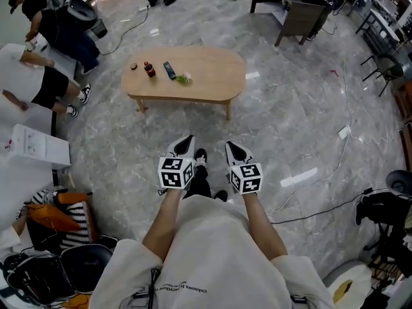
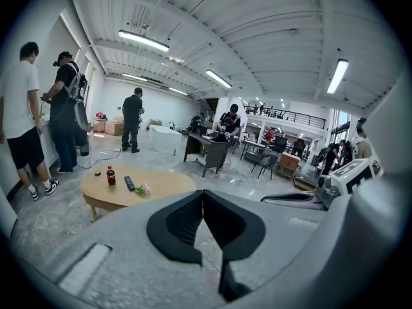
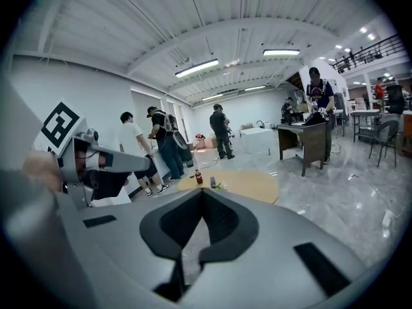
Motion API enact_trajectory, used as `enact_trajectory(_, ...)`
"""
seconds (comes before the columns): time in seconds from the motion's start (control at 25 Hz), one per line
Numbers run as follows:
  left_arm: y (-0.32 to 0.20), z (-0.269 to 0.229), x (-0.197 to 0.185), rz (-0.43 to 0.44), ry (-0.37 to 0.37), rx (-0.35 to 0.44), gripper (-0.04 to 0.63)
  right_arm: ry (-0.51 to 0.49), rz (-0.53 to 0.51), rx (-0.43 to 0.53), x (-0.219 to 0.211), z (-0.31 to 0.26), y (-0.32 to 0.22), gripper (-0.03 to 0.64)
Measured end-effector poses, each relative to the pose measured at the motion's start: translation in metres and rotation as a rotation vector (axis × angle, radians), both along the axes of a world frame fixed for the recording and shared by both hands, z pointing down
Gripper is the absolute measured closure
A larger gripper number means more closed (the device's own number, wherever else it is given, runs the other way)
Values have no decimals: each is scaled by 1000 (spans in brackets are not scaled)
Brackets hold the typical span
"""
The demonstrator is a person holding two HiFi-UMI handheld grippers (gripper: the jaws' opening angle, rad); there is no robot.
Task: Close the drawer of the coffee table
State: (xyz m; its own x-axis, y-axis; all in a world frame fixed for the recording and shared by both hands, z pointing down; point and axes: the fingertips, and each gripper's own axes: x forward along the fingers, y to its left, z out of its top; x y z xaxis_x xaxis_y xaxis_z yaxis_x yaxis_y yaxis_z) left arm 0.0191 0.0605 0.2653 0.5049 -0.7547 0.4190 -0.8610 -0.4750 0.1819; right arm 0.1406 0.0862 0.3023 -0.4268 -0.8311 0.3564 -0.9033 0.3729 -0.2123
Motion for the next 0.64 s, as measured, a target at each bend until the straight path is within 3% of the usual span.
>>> enact_trajectory(0.64,-5,-1,0,4,48,11,586,-7,24,-6,10,-3,0,601)
